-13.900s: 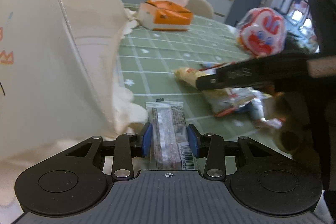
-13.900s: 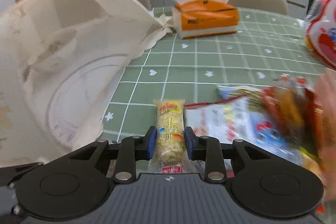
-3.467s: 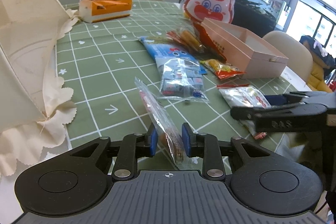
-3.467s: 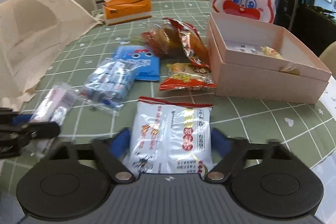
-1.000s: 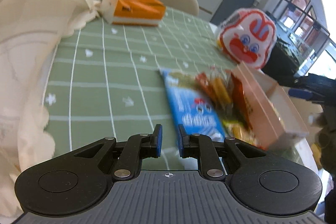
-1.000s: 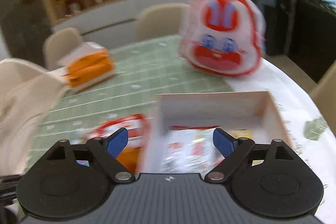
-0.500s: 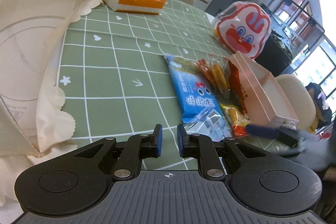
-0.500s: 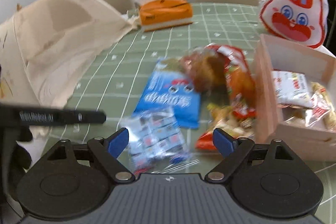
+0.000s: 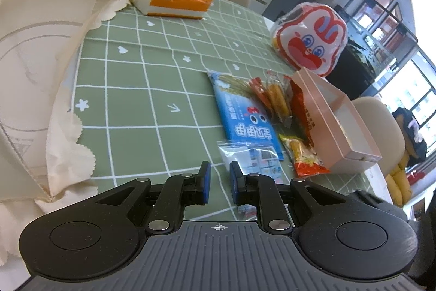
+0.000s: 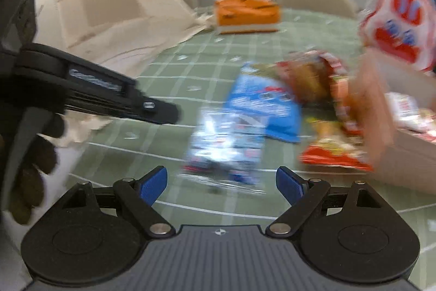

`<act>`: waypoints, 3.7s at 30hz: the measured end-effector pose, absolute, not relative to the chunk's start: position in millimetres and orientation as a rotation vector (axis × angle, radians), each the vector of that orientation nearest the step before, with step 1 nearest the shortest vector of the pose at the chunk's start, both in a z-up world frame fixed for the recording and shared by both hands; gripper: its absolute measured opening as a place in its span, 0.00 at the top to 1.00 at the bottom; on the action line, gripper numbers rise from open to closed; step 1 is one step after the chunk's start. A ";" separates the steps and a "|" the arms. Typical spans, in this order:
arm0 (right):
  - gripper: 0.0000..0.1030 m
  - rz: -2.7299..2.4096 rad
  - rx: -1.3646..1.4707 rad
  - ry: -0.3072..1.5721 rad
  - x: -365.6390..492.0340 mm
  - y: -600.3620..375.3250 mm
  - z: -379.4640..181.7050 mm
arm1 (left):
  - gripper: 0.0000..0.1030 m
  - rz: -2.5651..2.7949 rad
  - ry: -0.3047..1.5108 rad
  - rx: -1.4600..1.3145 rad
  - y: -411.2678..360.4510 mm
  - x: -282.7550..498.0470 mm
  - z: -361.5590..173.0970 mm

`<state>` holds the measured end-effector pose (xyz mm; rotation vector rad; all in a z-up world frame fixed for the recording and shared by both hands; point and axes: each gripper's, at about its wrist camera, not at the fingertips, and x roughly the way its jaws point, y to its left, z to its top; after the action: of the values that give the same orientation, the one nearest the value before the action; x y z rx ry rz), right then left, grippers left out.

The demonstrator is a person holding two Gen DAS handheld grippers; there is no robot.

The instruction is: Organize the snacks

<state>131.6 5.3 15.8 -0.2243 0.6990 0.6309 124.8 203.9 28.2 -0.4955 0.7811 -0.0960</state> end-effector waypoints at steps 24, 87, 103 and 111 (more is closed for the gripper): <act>0.37 0.317 -0.088 0.733 200.2 -13.9 -3.9 | 0.83 -0.117 0.825 -0.452 188.3 123.4 25.5; 0.31 0.521 -0.176 0.781 174.7 -12.4 6.9 | 0.83 -0.155 0.809 -0.441 190.2 124.4 22.6; 0.28 0.458 -0.053 0.696 148.4 -108.9 -3.4 | 0.83 -0.145 0.746 -0.145 137.0 124.6 40.0; 0.26 0.471 -0.001 0.692 146.9 -116.7 -3.6 | 0.76 -0.106 0.780 0.053 90.0 134.2 27.0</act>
<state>146.9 -116.7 -3.6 -0.0007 0.6921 0.4712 134.2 90.0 27.0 0.0535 0.7803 -0.1059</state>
